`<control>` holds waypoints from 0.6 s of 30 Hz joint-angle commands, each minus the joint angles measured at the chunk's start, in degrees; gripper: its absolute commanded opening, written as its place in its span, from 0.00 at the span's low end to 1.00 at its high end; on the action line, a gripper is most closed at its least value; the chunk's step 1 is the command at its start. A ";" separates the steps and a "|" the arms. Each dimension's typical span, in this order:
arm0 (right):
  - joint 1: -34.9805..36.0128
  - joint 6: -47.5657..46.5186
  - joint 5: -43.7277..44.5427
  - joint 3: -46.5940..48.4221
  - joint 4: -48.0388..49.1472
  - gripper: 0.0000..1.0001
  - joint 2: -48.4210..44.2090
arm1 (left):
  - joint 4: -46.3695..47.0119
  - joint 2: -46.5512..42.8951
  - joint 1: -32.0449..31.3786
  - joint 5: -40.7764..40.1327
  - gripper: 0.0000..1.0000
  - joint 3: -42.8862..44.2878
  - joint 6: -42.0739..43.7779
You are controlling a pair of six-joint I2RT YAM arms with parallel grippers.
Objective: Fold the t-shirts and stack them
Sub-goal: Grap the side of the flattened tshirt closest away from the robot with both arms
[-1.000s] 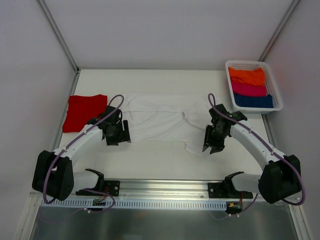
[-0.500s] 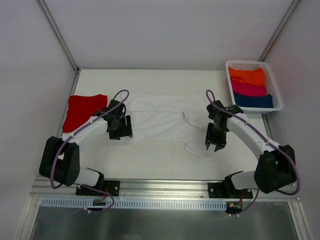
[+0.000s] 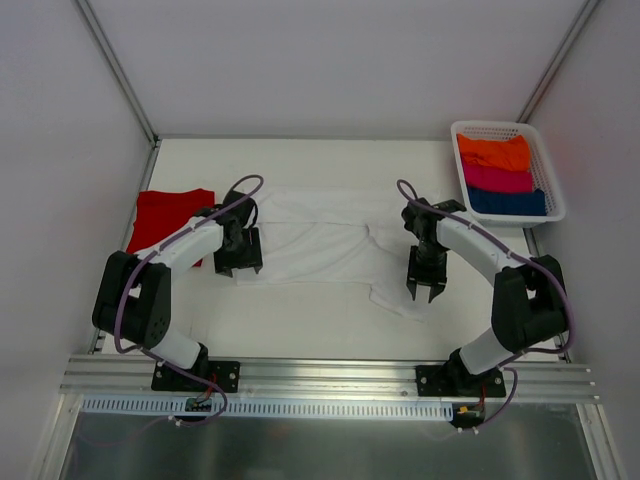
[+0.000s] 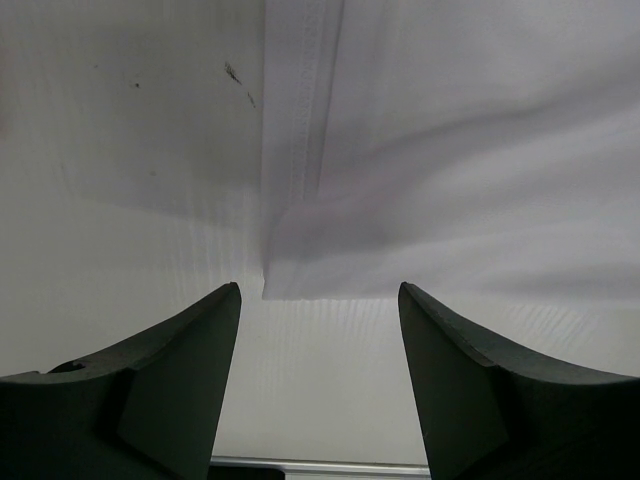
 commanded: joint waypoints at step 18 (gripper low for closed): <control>0.42 -1.19 1.20 4.25 -3.13 0.42 0.90 | 1.38 6.70 0.35 8.86 0.63 -3.08 -0.76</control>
